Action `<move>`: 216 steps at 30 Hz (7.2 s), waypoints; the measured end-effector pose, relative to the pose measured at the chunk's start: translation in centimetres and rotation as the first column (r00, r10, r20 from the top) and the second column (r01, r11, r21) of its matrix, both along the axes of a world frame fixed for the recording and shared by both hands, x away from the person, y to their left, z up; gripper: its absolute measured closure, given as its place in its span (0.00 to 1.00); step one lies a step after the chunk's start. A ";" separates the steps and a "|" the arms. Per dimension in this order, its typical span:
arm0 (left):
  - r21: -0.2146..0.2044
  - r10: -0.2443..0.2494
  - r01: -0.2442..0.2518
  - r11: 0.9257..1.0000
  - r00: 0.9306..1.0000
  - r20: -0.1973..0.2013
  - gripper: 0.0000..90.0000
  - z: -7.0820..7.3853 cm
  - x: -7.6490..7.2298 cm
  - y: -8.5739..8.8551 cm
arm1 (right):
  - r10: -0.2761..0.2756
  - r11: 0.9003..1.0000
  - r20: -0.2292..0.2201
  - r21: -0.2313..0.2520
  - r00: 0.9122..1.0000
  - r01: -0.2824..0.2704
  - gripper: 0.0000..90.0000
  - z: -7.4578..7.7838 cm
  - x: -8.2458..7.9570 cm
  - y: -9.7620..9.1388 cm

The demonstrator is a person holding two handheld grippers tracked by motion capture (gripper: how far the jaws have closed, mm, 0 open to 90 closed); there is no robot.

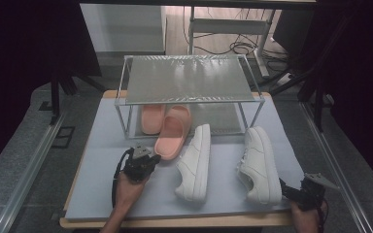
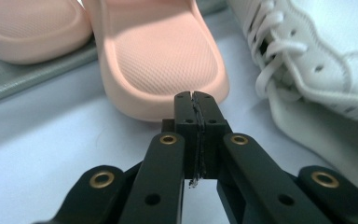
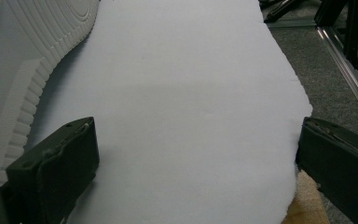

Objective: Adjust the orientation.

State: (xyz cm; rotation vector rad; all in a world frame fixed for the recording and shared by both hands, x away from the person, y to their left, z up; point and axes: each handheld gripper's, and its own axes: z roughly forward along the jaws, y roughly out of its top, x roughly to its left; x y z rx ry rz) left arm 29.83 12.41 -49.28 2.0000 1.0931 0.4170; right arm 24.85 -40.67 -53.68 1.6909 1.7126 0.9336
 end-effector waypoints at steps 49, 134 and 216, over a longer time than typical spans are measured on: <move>0.005 0.065 -0.065 0.998 0.998 -0.015 0.99 -1.3 8.5 -3.9 | -0.001 1.000 0.000 0.002 1.000 0.001 0.00 0.0 0.0 0.0; 0.078 -0.001 0.002 0.997 1.000 -0.021 0.12 -1.5 0.2 2.5 | 0.001 1.000 -0.004 -0.004 1.000 -0.001 0.00 0.0 0.0 0.0; 0.131 0.023 -0.015 0.991 0.998 -0.060 0.16 -3.2 -1.7 4.0 | 0.401 0.916 -0.013 -0.020 0.916 -0.401 1.00 10.3 0.9 5.3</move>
